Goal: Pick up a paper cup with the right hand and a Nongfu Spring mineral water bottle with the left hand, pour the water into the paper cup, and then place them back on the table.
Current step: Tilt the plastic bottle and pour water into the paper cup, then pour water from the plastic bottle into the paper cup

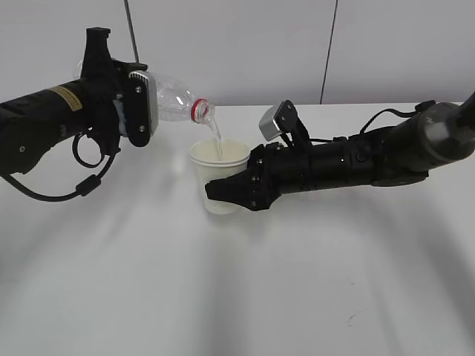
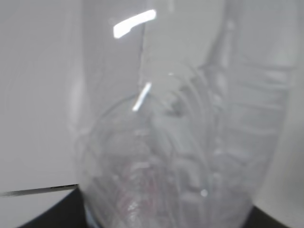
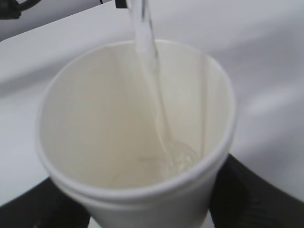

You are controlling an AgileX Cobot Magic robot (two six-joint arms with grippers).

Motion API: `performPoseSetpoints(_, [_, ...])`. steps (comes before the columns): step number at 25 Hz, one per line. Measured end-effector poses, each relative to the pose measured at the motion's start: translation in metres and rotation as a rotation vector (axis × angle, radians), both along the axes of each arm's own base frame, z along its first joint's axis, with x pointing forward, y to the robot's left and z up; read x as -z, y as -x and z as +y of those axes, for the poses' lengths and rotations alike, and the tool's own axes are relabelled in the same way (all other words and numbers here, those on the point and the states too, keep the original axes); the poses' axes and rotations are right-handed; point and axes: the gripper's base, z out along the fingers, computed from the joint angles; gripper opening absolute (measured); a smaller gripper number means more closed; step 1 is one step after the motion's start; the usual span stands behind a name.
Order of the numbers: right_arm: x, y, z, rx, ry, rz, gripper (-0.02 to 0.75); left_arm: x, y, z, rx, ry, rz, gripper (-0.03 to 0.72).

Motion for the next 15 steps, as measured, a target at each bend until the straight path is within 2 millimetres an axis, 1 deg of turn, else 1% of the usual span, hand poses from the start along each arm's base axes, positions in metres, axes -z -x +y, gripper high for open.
performPoseSetpoints(15, [0.0008,0.0,0.0,0.0,0.001,0.002,0.482,0.0,0.0,0.0,0.003,-0.013,-0.006,0.295])
